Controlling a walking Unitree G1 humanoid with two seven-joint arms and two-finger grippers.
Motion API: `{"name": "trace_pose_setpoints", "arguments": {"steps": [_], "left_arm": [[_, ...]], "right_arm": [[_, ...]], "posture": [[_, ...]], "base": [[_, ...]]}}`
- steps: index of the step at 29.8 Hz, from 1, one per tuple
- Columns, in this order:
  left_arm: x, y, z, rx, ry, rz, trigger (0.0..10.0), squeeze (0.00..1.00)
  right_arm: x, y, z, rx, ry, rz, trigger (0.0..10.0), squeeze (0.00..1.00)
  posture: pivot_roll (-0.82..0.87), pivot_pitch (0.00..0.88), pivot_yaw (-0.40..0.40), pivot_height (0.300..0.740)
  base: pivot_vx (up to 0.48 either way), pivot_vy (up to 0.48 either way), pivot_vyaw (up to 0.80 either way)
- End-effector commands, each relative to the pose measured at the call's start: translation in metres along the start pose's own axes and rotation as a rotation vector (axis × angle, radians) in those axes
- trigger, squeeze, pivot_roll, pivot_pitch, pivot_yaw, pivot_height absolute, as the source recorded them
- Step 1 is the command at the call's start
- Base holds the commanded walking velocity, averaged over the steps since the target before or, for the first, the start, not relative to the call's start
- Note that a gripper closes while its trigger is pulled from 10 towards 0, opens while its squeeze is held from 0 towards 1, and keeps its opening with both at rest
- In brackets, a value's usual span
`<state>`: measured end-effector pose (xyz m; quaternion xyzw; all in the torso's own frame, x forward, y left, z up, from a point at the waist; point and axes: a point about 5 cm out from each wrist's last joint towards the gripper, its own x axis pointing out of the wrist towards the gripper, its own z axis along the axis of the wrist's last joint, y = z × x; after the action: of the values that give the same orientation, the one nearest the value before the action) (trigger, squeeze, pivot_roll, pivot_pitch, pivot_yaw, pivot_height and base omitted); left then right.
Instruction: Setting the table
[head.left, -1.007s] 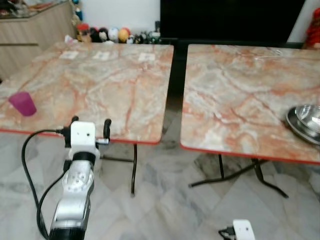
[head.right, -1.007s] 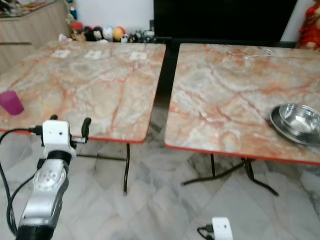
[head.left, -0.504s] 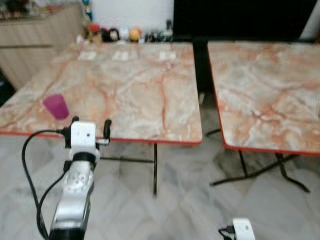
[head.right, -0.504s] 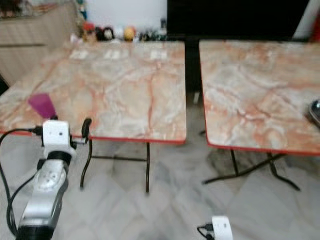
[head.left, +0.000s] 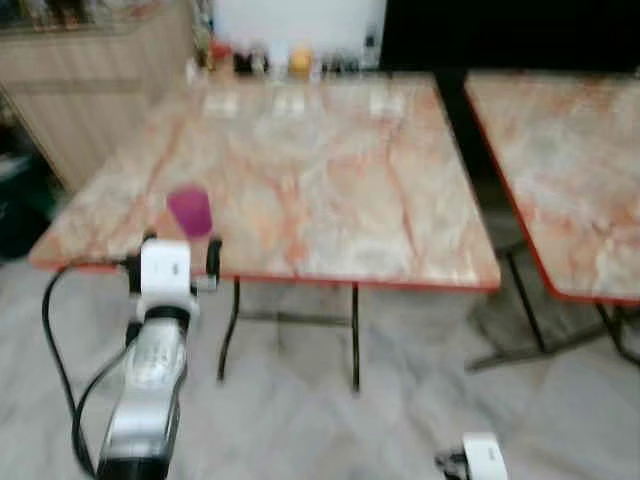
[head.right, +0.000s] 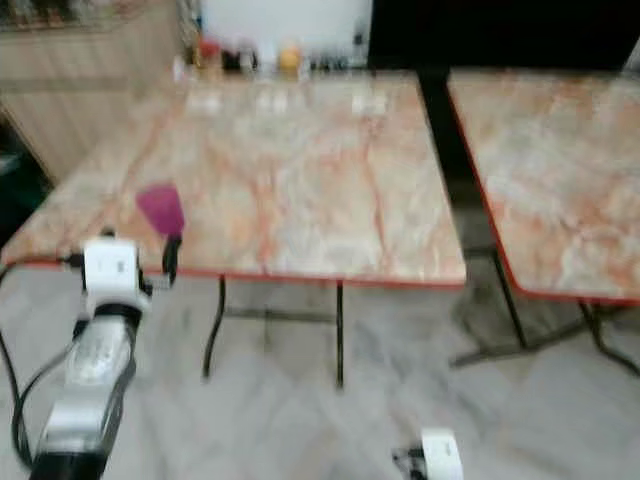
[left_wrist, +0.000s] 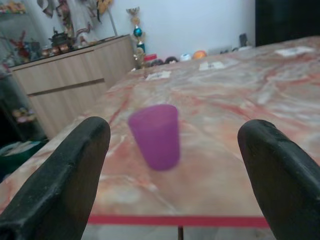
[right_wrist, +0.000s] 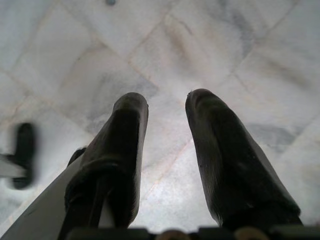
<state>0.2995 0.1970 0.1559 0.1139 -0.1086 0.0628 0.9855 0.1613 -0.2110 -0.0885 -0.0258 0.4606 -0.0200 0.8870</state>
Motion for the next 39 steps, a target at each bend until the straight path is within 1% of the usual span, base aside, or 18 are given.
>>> {"name": "trace_pose_setpoints", "arguments": {"steps": [1,5,7,9,13,15,18,26,30,39], "left_arm": [[-0.001,0.006,-0.002,0.007,0.011,0.013,10.0,0.0],[-0.001,0.005,-0.002,0.001,0.01,0.005,10.0,0.0],[-0.001,0.004,-0.002,-0.002,0.004,-0.002,10.0,0.0],[-0.002,-0.006,-0.002,-0.042,0.004,-0.079,10.0,0.0],[-0.004,-0.016,-0.003,-0.106,0.009,-0.152,10.0,0.0],[-0.007,-0.024,-0.001,-0.164,0.005,-0.202,10.0,0.0],[-0.008,-0.027,-0.001,-0.174,0.006,-0.23,10.0,0.0],[-0.008,-0.028,-0.002,-0.174,0.014,-0.253,10.0,0.0],[-0.005,-0.023,-0.003,-0.173,0.019,-0.232,10.0,0.0],[-0.005,-0.022,-0.002,-0.173,0.016,-0.222,10.0,0.0]], "right_arm": [[0.001,0.009,0.003,0.006,-0.009,0.023,10.0,0.0],[0.001,0.009,0.003,0.005,-0.008,0.024,10.0,0.0],[0.001,0.009,0.003,0.005,-0.008,0.024,10.0,0.0],[0.001,0.009,0.002,0.003,-0.008,0.025,10.0,0.0],[0.001,0.009,0.002,0.0,-0.007,0.027,10.0,0.0],[0.001,0.009,0.002,0.0,-0.007,0.027,10.0,0.0],[0.001,0.009,0.002,-0.001,-0.007,0.027,10.0,0.0],[0.001,0.01,0.002,-0.004,-0.005,0.031,10.0,0.0],[0.001,0.01,0.002,0.0,-0.008,0.031,10.0,0.0],[0.002,0.009,0.003,-0.002,-0.008,0.031,10.0,0.0]], "posture": [[0.06,0.012,-0.02,0.74],[0.06,0.005,-0.019,0.74],[0.06,0.005,-0.019,0.74],[0.07,0.0,-0.019,0.74],[0.07,0.0,-0.019,0.74],[0.07,0.0,-0.018,0.74],[0.07,0.0,-0.018,0.74],[0.07,0.0,-0.016,0.74],[0.07,0.0,-0.017,0.74],[0.07,0.0,-0.021,0.74]], "base": [[0.0,0.48,0.0],[0.0,0.468,0.0],[0.0,0.0,0.0],[0.0,0.0,0.0],[0.0,0.0,0.0],[0.0,0.0,0.0],[0.0,0.0,0.0],[0.0,0.0,0.0],[0.0,0.0,0.0],[0.0,0.0,0.0]]}}
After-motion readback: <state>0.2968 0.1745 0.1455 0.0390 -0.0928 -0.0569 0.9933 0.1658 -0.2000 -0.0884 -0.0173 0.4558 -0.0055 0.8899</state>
